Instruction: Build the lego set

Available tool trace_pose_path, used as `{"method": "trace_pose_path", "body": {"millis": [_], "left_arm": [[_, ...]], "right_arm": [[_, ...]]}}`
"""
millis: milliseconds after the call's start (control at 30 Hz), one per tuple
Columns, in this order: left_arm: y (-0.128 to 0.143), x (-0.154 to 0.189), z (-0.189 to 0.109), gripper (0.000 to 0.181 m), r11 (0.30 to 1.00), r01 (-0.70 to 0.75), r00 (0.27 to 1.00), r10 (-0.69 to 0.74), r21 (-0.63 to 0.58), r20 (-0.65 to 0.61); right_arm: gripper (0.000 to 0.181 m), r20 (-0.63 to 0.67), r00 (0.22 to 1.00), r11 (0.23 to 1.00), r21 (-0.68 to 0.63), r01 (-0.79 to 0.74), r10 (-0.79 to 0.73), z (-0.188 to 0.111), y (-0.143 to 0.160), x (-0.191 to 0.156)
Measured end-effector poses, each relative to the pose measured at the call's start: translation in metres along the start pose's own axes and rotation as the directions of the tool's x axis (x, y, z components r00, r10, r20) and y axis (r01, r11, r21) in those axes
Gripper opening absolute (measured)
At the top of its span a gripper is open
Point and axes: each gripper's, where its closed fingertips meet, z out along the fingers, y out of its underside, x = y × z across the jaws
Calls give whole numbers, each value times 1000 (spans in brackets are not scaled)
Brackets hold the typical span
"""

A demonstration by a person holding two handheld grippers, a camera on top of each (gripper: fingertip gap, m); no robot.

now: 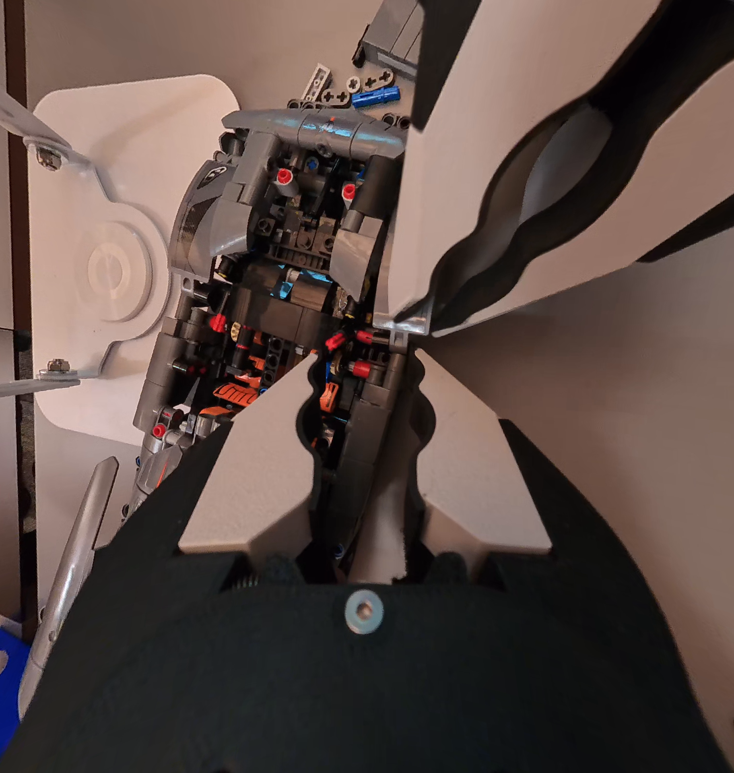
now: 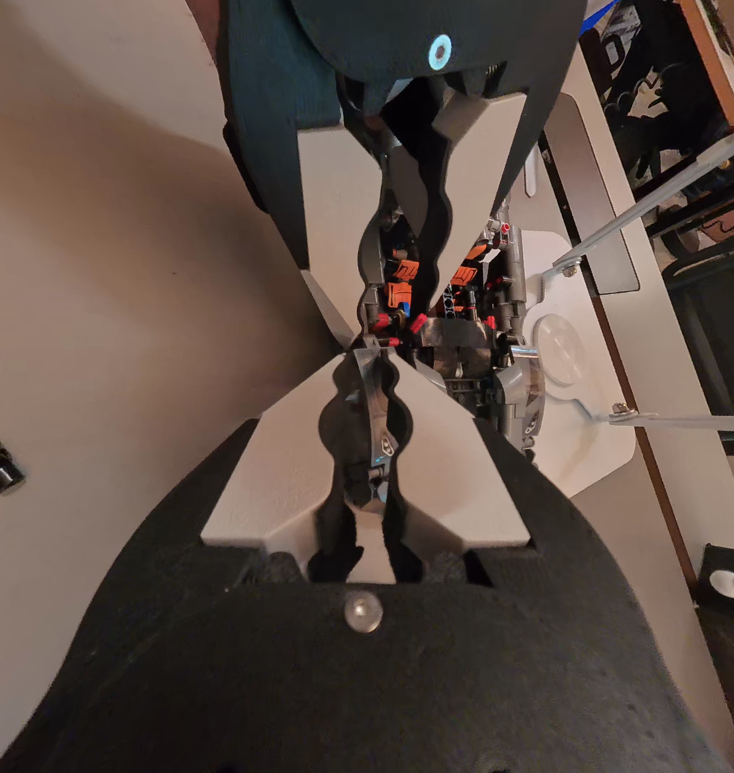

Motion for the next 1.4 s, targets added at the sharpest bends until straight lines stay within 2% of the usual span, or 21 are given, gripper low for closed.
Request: {"method": "trace_pose_path", "body": {"millis": [233,300,367,433,500,567,667,733,767,833,900,1033,1100,1167,1300,1400], "left_arm": [[-2,2,-2,33,1000,5,1000,-5,14,-18],[-4,4,-10,35,999,30,998,-28,33,-57],[-6,-3,-20,37,996,61,997,-57,61,-59],[-5,-19,-28,37,992,91,996,-90,86,-11],[-4,-29,-32,48,986,132,991,-132,104,-2],[-1,-47,-34,70,985,141,986,-148,96,75],[-2,-56,-35,98,981,176,982,-181,81,54],[-6,-55,-32,103,980,187,982,-187,73,-5],[-7,-57,-31,105,984,165,986,-165,63,5],[-7,-55,-28,107,994,111,994,-111,2,-8],[-10,-62,-31,99,998,51,998,-50,-40,32],[-13,-63,-20,80,990,26,999,-30,-142,-32],[-4,-66,-6,91,972,25,998,-36,-235,-45],[9,-69,6,87,947,7,998,-25,-320,-52],[19,-70,14,90,922,-8,995,-32,-388,-98],[28,-66,13,95,892,30,982,-111,-452,-155]], "right_arm": [[6,-10,1000,1000,-17,18,-18,-1,4,0],[5,-13,1000,1000,-18,12,-12,-2,6,1],[5,-14,1000,1000,-15,4,-4,-3,8,2],[4,-8,1000,1000,-9,1,-1,-4,9,3],[5,-2,1000,1000,-7,-1,1,-4,9,2],[4,7,1000,1000,0,-5,5,-4,8,1],[2,19,1000,1000,13,-16,16,-5,8,0],[1,23,1000,1000,18,-17,17,-5,9,0],[1,24,1000,1000,20,-20,19,-5,9,0],[1,24,999,999,24,-22,21,-5,9,0],[1,26,999,999,26,-24,23,-5,9,0],[0,35,999,999,39,-23,21,-7,6,-3],[0,46,999,998,51,-21,19,-9,4,-5],[0,48,999,998,56,-18,15,-9,3,-6],[0,55,998,997,72,-20,16,-11,0,-7],[0,55,998,998,64,-17,13,-10,1,-8]]}}
